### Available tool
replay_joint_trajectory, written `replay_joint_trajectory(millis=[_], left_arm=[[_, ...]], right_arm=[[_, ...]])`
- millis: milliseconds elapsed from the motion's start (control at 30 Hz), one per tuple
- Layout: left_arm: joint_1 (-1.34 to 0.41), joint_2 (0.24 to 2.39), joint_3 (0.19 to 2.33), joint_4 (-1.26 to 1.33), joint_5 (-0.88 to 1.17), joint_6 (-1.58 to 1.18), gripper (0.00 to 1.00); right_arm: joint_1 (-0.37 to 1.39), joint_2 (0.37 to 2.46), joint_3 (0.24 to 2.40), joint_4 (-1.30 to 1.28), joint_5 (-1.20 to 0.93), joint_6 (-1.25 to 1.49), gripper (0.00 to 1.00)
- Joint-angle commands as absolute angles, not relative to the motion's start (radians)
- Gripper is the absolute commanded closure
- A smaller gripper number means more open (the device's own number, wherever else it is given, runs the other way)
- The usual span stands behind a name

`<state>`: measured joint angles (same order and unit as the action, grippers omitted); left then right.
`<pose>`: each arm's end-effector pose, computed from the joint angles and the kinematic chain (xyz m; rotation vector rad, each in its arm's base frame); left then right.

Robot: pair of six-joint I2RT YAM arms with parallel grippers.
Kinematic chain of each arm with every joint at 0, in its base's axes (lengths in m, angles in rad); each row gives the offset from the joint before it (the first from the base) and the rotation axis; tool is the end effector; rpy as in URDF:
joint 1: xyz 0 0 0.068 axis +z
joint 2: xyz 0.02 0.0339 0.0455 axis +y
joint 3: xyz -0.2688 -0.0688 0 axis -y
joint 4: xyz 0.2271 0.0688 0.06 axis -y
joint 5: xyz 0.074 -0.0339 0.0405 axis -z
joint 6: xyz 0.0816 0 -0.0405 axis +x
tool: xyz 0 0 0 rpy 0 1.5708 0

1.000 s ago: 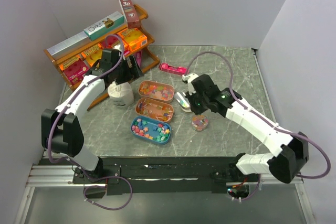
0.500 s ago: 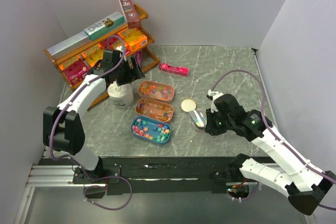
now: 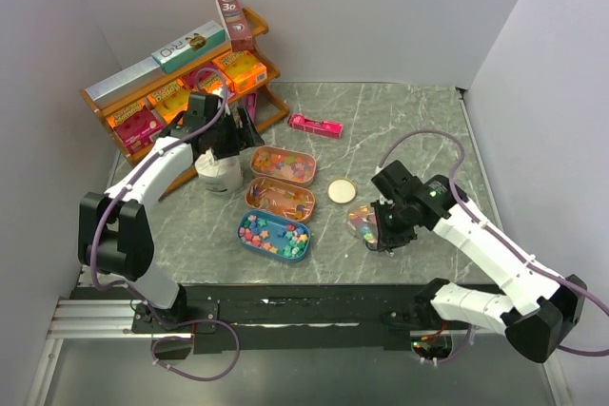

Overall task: Pack the candies
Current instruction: Place the fake candies in the packing bottle, then place the spatula at the center of the board.

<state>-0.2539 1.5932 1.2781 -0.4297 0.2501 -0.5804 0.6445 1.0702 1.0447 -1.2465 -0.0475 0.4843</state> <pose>0.3560 -0.1133 0.2651 -0.2587 2.3808 -0.6993 0.1298 0.1024 0.2549 -0.2424 2.8900 0.2917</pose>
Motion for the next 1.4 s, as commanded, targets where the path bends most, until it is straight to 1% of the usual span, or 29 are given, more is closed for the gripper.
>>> replay_joint_trajectory(millis=[0, 500, 700, 800, 867, 933, 967, 1033, 1100, 1133, 1233, 1267, 1300, 1367], left_arm=[[-0.252, 1.569, 1.270, -0.390, 0.276, -0.592, 0.11], [-0.252, 1.557, 1.250, -0.376, 0.279, -0.597, 0.10], [-0.252, 1.554, 1.253, -0.379, 0.273, -0.598, 0.09], [-0.252, 1.543, 1.252, -0.385, 0.268, -0.601, 0.08], [-0.252, 1.533, 1.250, -0.391, 0.262, -0.603, 0.07], [-0.252, 1.523, 1.256, -0.402, 0.249, -0.601, 0.05], [-0.252, 1.516, 1.258, -0.413, 0.242, -0.600, 0.04], [-0.252, 1.505, 1.266, -0.422, 0.224, -0.598, 0.02], [-0.252, 1.494, 1.278, -0.439, 0.219, -0.591, 0.00], [-0.252, 1.491, 1.281, -0.439, 0.216, -0.585, 0.01], [-0.252, 1.465, 1.282, -0.440, 0.212, -0.575, 0.01], [-0.252, 1.451, 1.281, -0.437, 0.206, -0.574, 0.03], [-0.252, 1.447, 1.281, -0.437, 0.207, -0.572, 0.04], [-0.252, 1.434, 1.282, -0.436, 0.206, -0.571, 0.04]], right_arm=[[0.607, 1.081, 1.118, -1.333, -0.034, 0.517, 1.00], [0.522, 1.152, 1.215, -1.439, -0.135, 0.422, 1.00], [0.457, 1.152, 1.293, -1.450, -0.074, 0.416, 1.00], [0.375, 1.169, 1.316, -1.364, -0.029, 0.396, 1.00], [0.310, 1.207, 1.315, -1.263, 0.030, 0.396, 1.00], [0.241, 1.268, 1.298, -1.182, 0.029, 0.387, 1.00], [0.218, 1.294, 1.287, -1.085, 0.026, 0.379, 1.00], [0.154, 1.402, 1.290, -1.013, 0.035, 0.377, 1.00], [0.126, 1.494, 1.342, -0.956, 0.057, 0.373, 1.00], [0.112, 1.585, 1.368, -0.948, 0.063, 0.368, 1.00], [0.087, 1.737, 1.469, -0.942, 0.098, 0.351, 1.00], [0.084, 1.768, 1.494, -0.946, 0.119, 0.344, 1.00], [0.086, 1.819, 1.532, -0.953, 0.127, 0.339, 1.00], [0.084, 1.854, 1.552, -0.950, 0.132, 0.327, 1.00]])
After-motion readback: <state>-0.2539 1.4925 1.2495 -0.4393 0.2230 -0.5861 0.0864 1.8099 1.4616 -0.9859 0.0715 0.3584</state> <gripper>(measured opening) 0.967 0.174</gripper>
